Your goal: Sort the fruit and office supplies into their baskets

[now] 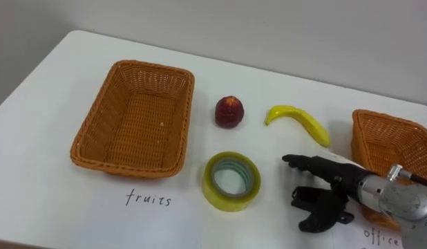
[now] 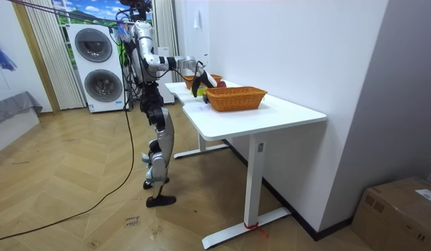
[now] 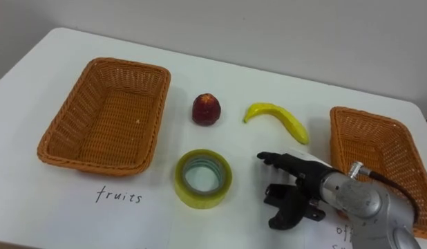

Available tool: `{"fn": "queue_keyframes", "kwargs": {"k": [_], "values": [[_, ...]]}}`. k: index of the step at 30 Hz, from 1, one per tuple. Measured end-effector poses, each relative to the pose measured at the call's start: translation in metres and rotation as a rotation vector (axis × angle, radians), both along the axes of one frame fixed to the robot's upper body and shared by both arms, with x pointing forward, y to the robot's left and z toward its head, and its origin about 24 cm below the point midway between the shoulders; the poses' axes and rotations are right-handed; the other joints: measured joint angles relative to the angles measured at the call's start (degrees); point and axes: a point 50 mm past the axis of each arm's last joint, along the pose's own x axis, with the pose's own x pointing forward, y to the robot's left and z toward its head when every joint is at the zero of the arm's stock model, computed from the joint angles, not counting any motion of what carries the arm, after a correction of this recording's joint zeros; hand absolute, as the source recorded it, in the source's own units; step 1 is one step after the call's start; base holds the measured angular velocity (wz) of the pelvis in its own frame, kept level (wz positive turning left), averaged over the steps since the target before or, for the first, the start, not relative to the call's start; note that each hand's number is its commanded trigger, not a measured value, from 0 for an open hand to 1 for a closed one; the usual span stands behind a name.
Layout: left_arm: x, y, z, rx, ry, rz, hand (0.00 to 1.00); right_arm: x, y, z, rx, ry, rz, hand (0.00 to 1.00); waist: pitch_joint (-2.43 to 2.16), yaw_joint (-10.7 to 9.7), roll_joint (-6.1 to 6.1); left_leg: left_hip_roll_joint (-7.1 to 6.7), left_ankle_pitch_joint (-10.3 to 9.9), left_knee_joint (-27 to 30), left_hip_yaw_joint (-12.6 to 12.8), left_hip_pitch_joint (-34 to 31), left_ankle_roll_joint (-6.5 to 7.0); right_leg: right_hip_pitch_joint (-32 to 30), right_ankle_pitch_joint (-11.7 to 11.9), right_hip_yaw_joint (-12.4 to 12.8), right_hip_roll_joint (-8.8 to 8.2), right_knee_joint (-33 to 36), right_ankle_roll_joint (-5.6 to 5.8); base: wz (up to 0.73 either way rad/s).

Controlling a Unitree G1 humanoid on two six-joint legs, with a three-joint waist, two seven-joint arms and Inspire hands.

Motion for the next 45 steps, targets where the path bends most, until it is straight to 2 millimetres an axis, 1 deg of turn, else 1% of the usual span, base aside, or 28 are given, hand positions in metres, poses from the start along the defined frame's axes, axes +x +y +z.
{"fn": "queue_keyframes", "kwargs": {"k": [3,7,16,21,36,42,45], "values": [[-0.001,0.002,0.000,0.004,0.010,0.003,0.00,0.000,-0.001,0.000,-0.017,0.001,-0.008,0.00,0.01,-0.01,0.01,-0.02,0.00,0.02,0.00,0.03,0.00,0.38,0.11,-0.06,0.04,-0.79,0.01,0.00],[-0.006,0.003,-0.001,0.003,0.032,0.010,0.00,0.001,-0.002,0.000,-0.039,-0.006,-0.013,0.00,0.15,-0.17,0.23,0.02,0.00,-0.01,0.04,0.10,0.00,0.41,0.23,-0.01,0.11,-0.83,-0.03,0.00],[-0.016,0.002,-0.003,-0.003,0.073,0.036,0.00,0.001,-0.008,0.001,-0.125,-0.007,-0.024,0.00,0.15,-0.23,0.24,0.01,0.00,-0.03,0.04,0.09,0.00,0.33,0.23,0.01,0.11,-0.79,-0.04,0.00],[-0.015,0.002,-0.003,-0.004,0.071,0.036,0.00,0.001,-0.009,0.002,-0.160,-0.009,-0.025,0.00,0.15,-0.23,0.24,0.00,0.00,-0.03,0.04,0.05,0.00,0.26,0.23,0.05,0.11,-0.79,-0.04,0.00],[-0.013,0.002,-0.003,-0.004,0.068,0.035,0.00,0.001,-0.009,0.002,-0.161,-0.009,-0.025,0.00,0.18,-0.32,0.27,0.01,0.00,-0.06,0.04,0.02,0.00,0.20,0.23,0.06,0.12,-0.80,-0.03,0.00],[-0.009,0.002,-0.003,-0.009,0.051,0.050,0.00,0.001,-0.009,0.002,-0.161,-0.009,-0.025,0.00,0.34,-0.26,0.49,0.01,0.00,-0.07,0.03,-0.10,0.00,0.10,0.23,0.07,0.12,-0.79,-0.04,0.00],[-0.007,0.002,-0.003,-0.010,0.044,0.053,0.00,0.001,-0.009,0.003,-0.167,-0.011,-0.021,0.00,0.34,-0.28,0.49,0.02,0.00,-0.09,0.04,-0.17,0.00,0.04,0.24,0.11,0.14,-0.76,-0.04,0.00]]}}
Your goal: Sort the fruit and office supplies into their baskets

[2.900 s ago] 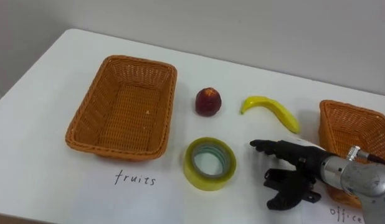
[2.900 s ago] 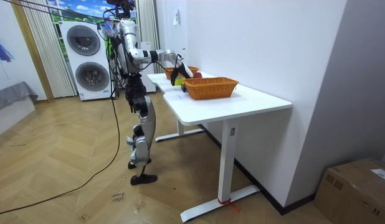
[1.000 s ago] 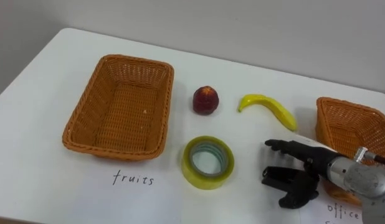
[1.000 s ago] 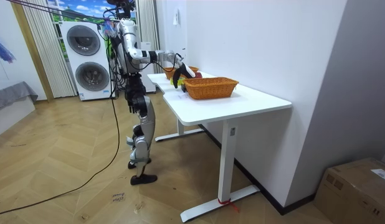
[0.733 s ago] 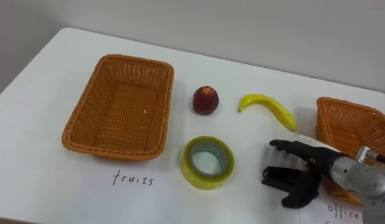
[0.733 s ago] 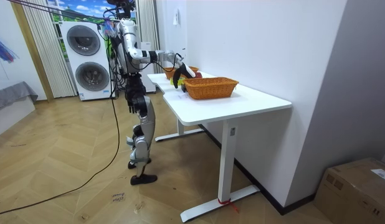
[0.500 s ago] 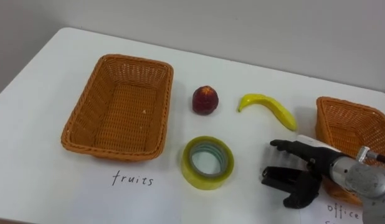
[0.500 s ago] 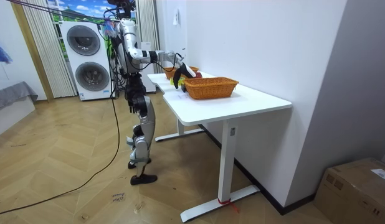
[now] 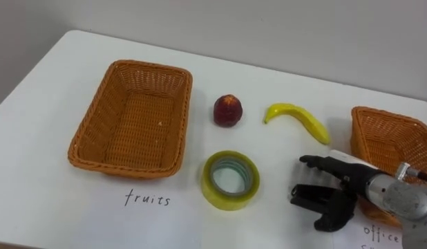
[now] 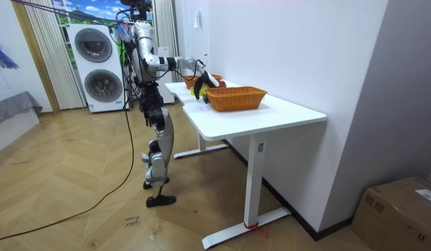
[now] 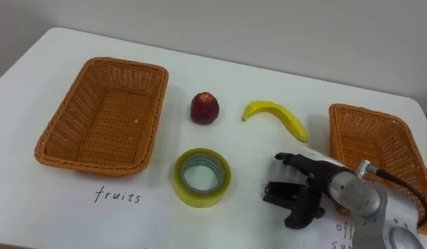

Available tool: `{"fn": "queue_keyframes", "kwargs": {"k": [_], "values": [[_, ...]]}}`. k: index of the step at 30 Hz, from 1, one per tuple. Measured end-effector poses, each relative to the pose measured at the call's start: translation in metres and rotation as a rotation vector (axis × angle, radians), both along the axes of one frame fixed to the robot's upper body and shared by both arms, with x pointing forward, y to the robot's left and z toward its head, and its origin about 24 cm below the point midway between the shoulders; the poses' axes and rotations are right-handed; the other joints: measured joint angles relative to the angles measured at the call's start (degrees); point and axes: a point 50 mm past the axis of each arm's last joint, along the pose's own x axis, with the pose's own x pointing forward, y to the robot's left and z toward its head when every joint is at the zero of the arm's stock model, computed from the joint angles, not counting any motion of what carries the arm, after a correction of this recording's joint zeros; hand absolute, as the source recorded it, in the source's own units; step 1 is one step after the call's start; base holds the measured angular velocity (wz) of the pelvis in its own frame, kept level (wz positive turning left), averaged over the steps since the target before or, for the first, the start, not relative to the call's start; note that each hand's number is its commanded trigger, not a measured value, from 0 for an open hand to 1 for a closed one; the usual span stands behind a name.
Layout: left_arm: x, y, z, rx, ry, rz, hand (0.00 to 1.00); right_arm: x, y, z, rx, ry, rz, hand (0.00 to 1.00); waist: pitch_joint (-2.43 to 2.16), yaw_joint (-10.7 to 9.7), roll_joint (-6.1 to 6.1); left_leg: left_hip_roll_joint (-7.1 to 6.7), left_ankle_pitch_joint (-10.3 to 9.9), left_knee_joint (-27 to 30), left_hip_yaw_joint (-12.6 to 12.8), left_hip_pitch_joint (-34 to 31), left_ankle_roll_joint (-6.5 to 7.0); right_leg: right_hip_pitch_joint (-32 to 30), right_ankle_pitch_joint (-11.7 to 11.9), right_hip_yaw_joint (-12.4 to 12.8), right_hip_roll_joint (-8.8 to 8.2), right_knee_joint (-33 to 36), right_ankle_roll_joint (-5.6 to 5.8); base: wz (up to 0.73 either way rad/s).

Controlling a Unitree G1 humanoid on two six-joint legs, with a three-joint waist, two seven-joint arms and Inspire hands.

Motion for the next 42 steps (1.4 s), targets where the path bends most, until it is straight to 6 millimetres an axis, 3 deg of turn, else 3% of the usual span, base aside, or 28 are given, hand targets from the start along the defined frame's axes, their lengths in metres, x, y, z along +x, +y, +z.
{"fn": "queue_keyframes", "kwargs": {"k": [24,33,37,42], "values": [[0.010,-0.001,0.000,0.001,-0.023,-0.017,0.00,-0.002,0.013,-0.009,-0.064,0.031,0.016,0.00,-0.03,2.14,0.02,0.62,0.00,-0.33,1.02,0.51,-0.03,-0.08,0.74,1.61,0.70,-0.04,-0.21,-0.03],[0.010,-0.001,0.001,0.043,-0.006,-0.027,0.00,0.000,0.013,-0.016,-0.080,0.030,-0.018,0.00,-0.36,2.38,0.68,0.75,0.03,0.21,0.97,0.21,-0.08,-0.04,1.09,1.49,0.74,0.05,-0.36,0.00],[0.014,-0.003,0.001,0.058,-0.017,-0.027,0.00,0.001,0.012,-0.017,-0.085,0.018,-0.031,0.00,-0.74,2.35,1.51,0.79,0.04,0.28,0.96,0.21,-0.09,-0.02,1.14,1.38,0.73,0.05,-0.36,0.00],[0.016,-0.005,0.001,0.065,-0.017,-0.024,0.00,0.003,0.011,-0.017,-0.089,0.009,-0.043,0.00,-0.67,2.35,1.98,0.78,0.07,0.19,0.96,0.21,-0.14,-0.06,1.14,1.31,0.78,0.04,-0.36,0.00]]}}
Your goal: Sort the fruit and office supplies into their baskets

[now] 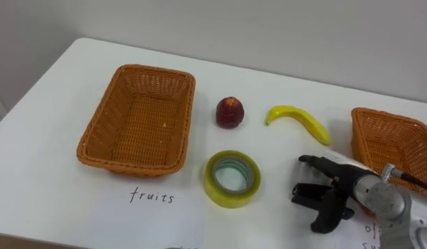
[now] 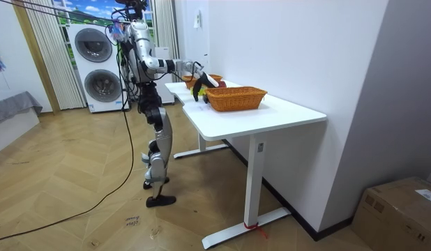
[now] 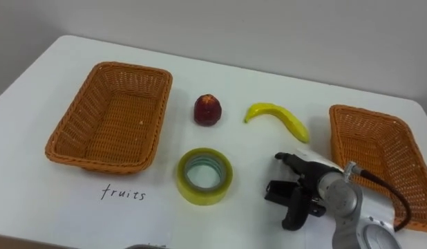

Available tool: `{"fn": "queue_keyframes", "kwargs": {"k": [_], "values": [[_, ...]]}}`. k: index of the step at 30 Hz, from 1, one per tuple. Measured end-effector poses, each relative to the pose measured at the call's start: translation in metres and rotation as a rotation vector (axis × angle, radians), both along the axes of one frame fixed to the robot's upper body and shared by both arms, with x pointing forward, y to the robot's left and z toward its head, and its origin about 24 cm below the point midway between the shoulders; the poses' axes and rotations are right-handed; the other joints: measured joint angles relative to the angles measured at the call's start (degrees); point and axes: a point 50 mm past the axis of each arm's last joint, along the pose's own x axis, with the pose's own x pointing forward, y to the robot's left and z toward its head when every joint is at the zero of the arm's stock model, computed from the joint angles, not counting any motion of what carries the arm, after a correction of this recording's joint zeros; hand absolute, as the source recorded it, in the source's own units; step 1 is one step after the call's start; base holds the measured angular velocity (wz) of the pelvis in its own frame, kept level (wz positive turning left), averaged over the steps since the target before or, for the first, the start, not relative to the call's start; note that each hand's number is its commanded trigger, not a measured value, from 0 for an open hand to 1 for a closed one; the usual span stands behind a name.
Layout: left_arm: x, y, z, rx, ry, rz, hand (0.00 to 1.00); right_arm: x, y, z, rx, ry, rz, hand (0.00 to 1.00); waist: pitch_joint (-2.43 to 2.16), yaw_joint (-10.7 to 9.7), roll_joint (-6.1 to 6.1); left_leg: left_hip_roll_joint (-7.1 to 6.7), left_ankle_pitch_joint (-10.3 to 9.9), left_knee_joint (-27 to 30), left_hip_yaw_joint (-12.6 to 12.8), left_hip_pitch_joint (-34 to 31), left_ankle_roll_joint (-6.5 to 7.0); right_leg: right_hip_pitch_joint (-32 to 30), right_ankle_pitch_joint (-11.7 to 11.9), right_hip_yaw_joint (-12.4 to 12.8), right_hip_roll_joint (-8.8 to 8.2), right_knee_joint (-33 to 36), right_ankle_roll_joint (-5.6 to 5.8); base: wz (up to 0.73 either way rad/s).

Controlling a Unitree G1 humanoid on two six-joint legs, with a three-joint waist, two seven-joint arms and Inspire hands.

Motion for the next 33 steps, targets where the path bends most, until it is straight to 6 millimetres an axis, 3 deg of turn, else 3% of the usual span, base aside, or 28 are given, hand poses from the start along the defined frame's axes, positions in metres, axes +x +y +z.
{"fn": "queue_keyframes", "kwargs": {"k": [6,7,8,9,10,14,20,33], "values": [[-0.001,-0.006,-0.002,-0.008,0.011,-0.009,0.00,-0.004,0.001,-0.001,0.010,-0.018,-0.019,0.00,0.00,-0.24,0.04,-0.04,0.01,-0.06,-0.31,0.01,-0.01,0.12,0.00,-0.02,0.01,-0.04,0.00,0.02],[0.000,-0.008,-0.002,-0.005,0.005,-0.009,0.00,-0.005,0.002,-0.002,0.016,-0.023,-0.024,0.10,0.00,-0.34,0.04,-0.03,0.01,-0.05,-0.32,0.02,-0.01,0.12,0.00,-0.01,0.02,-0.04,0.00,0.00],[0.002,-0.009,-0.002,0.000,-0.004,-0.010,0.00,-0.005,0.002,-0.002,0.019,-0.025,-0.029,0.67,-0.01,-0.39,0.06,-0.03,0.01,-0.04,-0.32,0.02,-0.01,0.13,0.00,-0.01,0.02,-0.04,0.00,0.00],[0.003,-0.009,-0.002,0.001,-0.007,-0.011,0.00,-0.005,0.001,-0.002,0.020,-0.026,-0.031,0.78,-0.03,-0.40,0.10,-0.03,0.01,-0.04,-0.32,0.02,-0.01,0.13,0.00,0.00,0.02,-0.03,0.00,0.00],[0.004,-0.010,-0.002,0.002,-0.013,-0.012,0.00,-0.005,0.001,-0.002,0.019,-0.028,-0.032,1.00,-0.07,-0.48,0.20,-0.03,0.01,-0.02,-0.32,0.02,-0.01,0.15,0.00,0.02,0.02,-0.03,0.00,0.00],[0.002,-0.011,-0.001,0.013,-0.017,-0.010,0.00,-0.007,0.002,0.000,0.014,-0.042,-0.029,1.00,-0.41,-0.73,0.92,-0.03,0.02,0.00,-0.33,0.08,-0.03,0.22,0.00,0.03,0.02,-0.03,0.00,0.00],[-0.004,-0.012,-0.001,0.015,-0.020,-0.009,0.00,-0.006,0.007,-0.001,-0.008,-0.112,-0.055,1.00,-0.33,-1.75,1.87,-0.04,0.14,-0.09,-0.30,0.49,-0.10,0.53,0.01,0.13,0.01,0.01,-0.01,0.00],[-0.006,-0.013,-0.001,0.013,-0.014,-0.007,0.00,-0.001,0.004,-0.001,-0.052,-0.154,-0.072,1.00,-0.29,-1.71,1.69,-0.02,0.18,-0.50,-0.55,0.49,-0.13,0.42,0.01,-0.02,0.09,-0.04,-0.01,0.01]]}}
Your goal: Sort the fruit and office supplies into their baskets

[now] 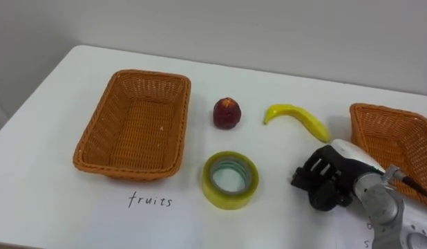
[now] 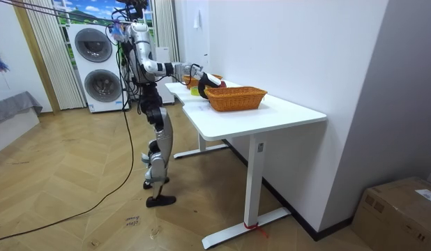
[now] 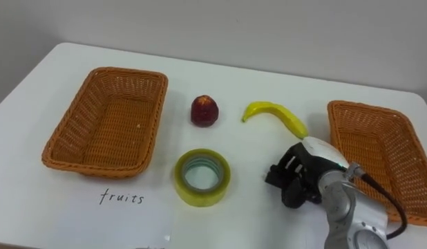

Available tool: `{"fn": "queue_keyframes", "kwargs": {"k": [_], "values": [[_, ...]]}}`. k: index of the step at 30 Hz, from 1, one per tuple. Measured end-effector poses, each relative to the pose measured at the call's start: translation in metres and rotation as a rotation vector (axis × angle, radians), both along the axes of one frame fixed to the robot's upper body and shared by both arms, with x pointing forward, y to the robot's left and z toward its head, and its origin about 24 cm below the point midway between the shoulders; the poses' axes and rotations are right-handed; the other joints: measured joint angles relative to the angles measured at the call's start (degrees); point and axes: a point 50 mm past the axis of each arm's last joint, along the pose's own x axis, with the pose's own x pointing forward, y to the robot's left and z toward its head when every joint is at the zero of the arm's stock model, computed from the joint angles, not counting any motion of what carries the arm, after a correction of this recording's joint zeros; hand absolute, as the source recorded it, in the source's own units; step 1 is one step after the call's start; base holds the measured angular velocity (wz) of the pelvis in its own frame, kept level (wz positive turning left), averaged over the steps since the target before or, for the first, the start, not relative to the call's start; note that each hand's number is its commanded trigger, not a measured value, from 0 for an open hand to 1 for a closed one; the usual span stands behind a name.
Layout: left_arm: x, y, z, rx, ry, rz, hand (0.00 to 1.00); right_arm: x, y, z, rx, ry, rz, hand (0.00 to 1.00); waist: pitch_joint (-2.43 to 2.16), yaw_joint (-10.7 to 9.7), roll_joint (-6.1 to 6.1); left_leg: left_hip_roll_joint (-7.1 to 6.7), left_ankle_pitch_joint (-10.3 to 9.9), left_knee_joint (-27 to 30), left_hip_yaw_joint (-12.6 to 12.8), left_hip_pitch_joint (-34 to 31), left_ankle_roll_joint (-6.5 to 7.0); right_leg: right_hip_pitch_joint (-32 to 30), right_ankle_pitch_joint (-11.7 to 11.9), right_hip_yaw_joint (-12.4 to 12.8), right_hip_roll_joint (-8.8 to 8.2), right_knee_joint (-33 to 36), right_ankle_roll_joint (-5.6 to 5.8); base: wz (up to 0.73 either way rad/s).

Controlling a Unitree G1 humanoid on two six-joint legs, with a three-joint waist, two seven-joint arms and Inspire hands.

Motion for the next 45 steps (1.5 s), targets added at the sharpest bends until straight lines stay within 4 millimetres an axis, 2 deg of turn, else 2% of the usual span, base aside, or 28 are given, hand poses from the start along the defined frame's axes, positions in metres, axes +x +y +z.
{"fn": "queue_keyframes", "kwargs": {"k": [15,19,24,26,30,35,40,45], "values": [[-0.001,0.000,-0.001,-0.004,0.000,0.000,0.00,-0.001,0.004,-0.002,0.082,-0.007,-0.017,1.00,0.03,-0.06,-1.07,0.00,0.05,0.19,0.26,0.08,-0.07,-0.08,0.01,0.21,0.05,0.07,-0.02,-0.01],[-0.004,0.001,-0.001,0.001,0.005,0.004,0.00,-0.004,0.004,-0.002,0.128,-0.028,-0.009,1.00,0.15,-0.32,-1.46,-0.01,0.04,0.16,0.46,0.17,-0.06,-0.09,0.01,0.19,0.01,0.10,-0.02,-0.01],[-0.005,0.000,-0.002,-0.005,-0.001,0.005,0.00,-0.002,0.005,0.004,0.218,-0.050,-0.004,1.00,0.41,-1.13,-1.19,0.04,0.04,0.29,0.46,-0.11,-0.05,-0.27,0.01,0.22,0.00,0.12,-0.02,0.00],[-0.010,-0.002,-0.003,-0.011,0.000,0.004,0.00,0.000,0.011,0.016,0.229,-0.108,0.038,1.00,0.70,-1.99,-0.80,0.01,0.04,0.27,0.61,-0.11,-0.05,-0.26,0.01,0.25,-0.03,0.12,-0.02,0.00],[-0.017,-0.002,-0.004,-0.013,0.014,0.010,0.00,0.004,0.015,0.037,0.252,-0.218,0.080,1.00,0.82,-2.88,-0.79,0.02,0.04,0.10,0.72,0.05,-0.04,-0.15,0.01,0.25,-0.03,0.11,-0.02,0.00],[-0.031,-0.003,-0.005,-0.019,0.053,0.031,0.00,0.006,0.006,0.060,0.350,-0.401,0.031,1.00,0.85,-3.04,-1.19,0.25,0.02,0.02,0.82,0.06,-0.02,-0.27,0.01,0.52,-0.04,0.06,-0.01,0.00],[-0.038,-0.004,-0.005,-0.031,0.061,0.060,0.00,0.006,-0.002,0.073,0.434,-0.545,-0.044,1.00,0.84,-3.04,-1.10,0.19,-0.01,0.08,1.08,-0.11,0.01,-0.64,0.00,1.54,0.02,0.11,-0.01,-0.06],[-0.039,-0.004,-0.005,-0.031,0.058,0.068,0.00,0.005,-0.013,0.086,0.418,-0.689,-0.115,1.00,0.78,-3.12,-0.89,0.03,-0.02,0.16,1.20,-0.50,0.03,-1.07,0.01,1.75,0.02,0.31,-0.01,-0.02]]}}
